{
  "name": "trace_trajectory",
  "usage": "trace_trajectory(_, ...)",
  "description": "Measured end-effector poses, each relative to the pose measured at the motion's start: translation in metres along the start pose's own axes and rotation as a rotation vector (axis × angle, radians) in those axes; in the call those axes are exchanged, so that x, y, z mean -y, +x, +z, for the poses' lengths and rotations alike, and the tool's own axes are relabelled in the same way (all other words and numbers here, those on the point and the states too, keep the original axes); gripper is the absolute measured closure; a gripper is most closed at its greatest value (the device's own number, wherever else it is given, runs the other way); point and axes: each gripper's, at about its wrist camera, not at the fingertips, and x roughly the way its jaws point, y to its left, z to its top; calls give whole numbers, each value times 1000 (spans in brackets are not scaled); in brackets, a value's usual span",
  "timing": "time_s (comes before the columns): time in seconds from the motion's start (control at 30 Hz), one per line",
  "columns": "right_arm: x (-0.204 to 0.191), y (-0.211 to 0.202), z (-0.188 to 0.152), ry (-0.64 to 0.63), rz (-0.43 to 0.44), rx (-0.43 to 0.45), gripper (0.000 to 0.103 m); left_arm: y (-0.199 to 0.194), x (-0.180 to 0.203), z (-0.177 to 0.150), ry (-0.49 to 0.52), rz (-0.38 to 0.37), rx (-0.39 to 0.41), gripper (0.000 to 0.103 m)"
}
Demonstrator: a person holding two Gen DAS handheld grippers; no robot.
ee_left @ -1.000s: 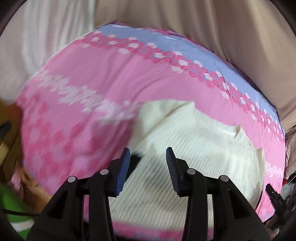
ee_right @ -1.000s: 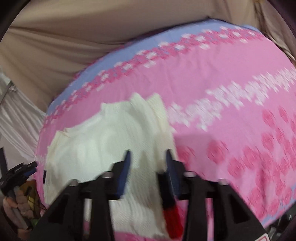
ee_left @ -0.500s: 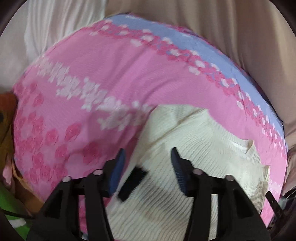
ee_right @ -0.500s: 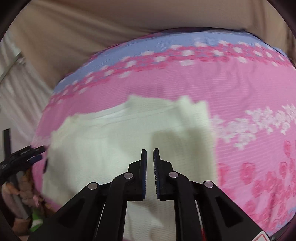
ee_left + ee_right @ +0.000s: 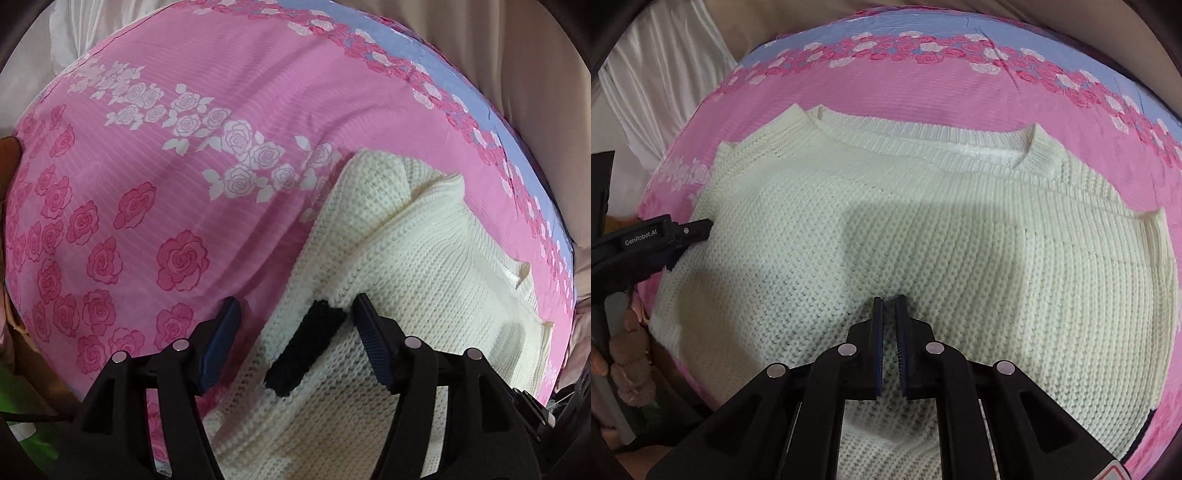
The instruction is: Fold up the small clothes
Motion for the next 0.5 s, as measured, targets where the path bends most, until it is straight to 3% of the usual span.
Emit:
trace_trajectory(0.1,0,2,0,3,2,-2,95,5,4,1,12,-14,1,40)
trace_trajectory(0.13,0,3,1,8,6,-2,95,6,5,2,18,-33,1,45)
trace_trajectory(0.2,2,3,2,12,12,-1,95,6,8,5,28,-119,-12,71)
trace_trajectory(0.27,3,3,2,14,19,2,95,3,11,10,16,-162,-33,83)
trace_trajectory(0.4,12,0,0,35,57,16,97,-33,21,15,-30,-351,-44,85)
trace_trajectory(0.5,24,-6,-4,97,121,34,97,-78,65,12,41,-461,-16,85)
